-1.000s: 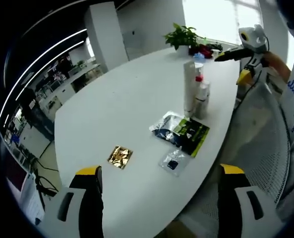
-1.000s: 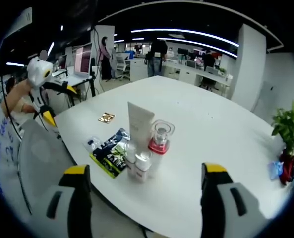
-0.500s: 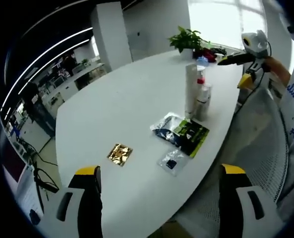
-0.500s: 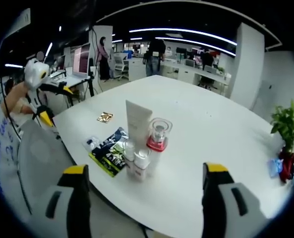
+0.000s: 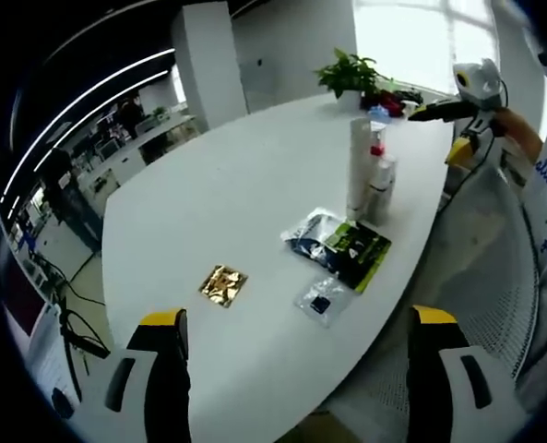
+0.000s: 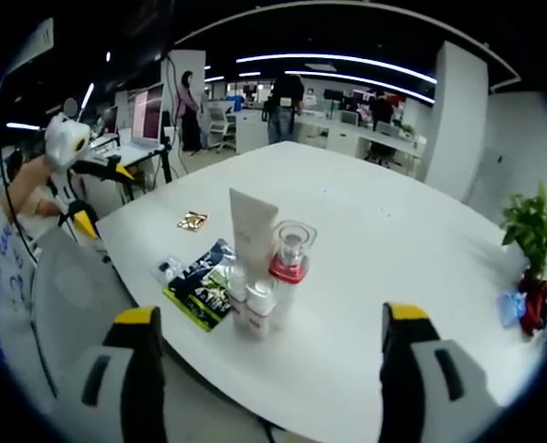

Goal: Arrange the skincare products in the storage area until every visible bottle or jar stands upright without overlapping.

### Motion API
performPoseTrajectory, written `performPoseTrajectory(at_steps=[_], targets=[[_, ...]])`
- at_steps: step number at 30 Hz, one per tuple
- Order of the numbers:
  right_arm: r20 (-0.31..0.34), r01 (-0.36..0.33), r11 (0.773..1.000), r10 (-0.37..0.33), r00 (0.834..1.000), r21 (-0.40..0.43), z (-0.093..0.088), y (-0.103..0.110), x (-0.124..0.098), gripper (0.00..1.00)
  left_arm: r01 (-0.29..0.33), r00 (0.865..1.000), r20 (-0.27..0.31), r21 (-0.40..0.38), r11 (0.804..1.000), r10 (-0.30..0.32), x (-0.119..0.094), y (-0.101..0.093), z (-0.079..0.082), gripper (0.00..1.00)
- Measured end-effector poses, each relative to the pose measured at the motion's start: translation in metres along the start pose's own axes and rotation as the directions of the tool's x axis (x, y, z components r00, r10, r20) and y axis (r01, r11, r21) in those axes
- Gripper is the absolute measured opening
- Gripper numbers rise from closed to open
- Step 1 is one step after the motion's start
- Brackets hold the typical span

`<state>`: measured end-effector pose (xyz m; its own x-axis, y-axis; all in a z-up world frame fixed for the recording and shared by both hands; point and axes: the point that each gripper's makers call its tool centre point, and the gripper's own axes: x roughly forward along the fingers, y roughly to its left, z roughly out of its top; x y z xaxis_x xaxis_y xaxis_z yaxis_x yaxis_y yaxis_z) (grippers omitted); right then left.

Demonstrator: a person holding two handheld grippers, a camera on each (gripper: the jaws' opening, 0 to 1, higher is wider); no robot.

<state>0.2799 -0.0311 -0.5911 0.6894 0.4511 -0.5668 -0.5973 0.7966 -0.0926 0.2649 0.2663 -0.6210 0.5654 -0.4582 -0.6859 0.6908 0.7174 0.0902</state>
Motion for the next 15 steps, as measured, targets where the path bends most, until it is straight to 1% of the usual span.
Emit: performPoseTrajectory(at_steps=[4, 8, 9, 11, 13, 15], targets=[[0.003, -0.006, 1.000, 0.006, 1.000, 0.000, 0.000, 0.001, 0.000, 1.00, 0.003, 1.000, -0.002, 0.010, 1.000, -0.003, 0.001, 0.002, 0.000, 0.97], [0.009, -0.014, 1.000, 0.014, 1.000, 0.000, 0.001, 0.002, 0.001, 1.00, -0.001, 1.000, -0.014, 0.016, 1.000, 0.002, 0.005, 0.008, -0.001, 0.97], [0.011, -0.016, 1.000, 0.016, 1.000, -0.001, 0.002, 0.003, 0.001, 1.00, 0.008, 1.000, -0.025, 0.032, 0.999, -0.007, 0.006, 0.008, -0.002, 0.97], [0.015, -0.021, 1.000, 0.021, 1.000, -0.002, 0.003, 0.003, 0.001, 1.00, 0.012, 0.999, -0.037, 0.036, 0.999, -0.010, 0.009, 0.011, -0.003, 0.97], [0.006, -0.028, 1.000, 0.028, 1.000, -0.010, 0.001, 0.005, 0.002, 1.00, 0.027, 0.999, -0.037, 0.043, 0.999, -0.025, 0.010, 0.011, -0.002, 0.97], [-0.002, -0.038, 0.999, 0.038, 0.999, -0.014, -0.001, 0.007, 0.003, 1.00, 0.025, 0.999, -0.035, 0.046, 0.999, -0.024, 0.013, 0.014, 0.000, 0.97]])
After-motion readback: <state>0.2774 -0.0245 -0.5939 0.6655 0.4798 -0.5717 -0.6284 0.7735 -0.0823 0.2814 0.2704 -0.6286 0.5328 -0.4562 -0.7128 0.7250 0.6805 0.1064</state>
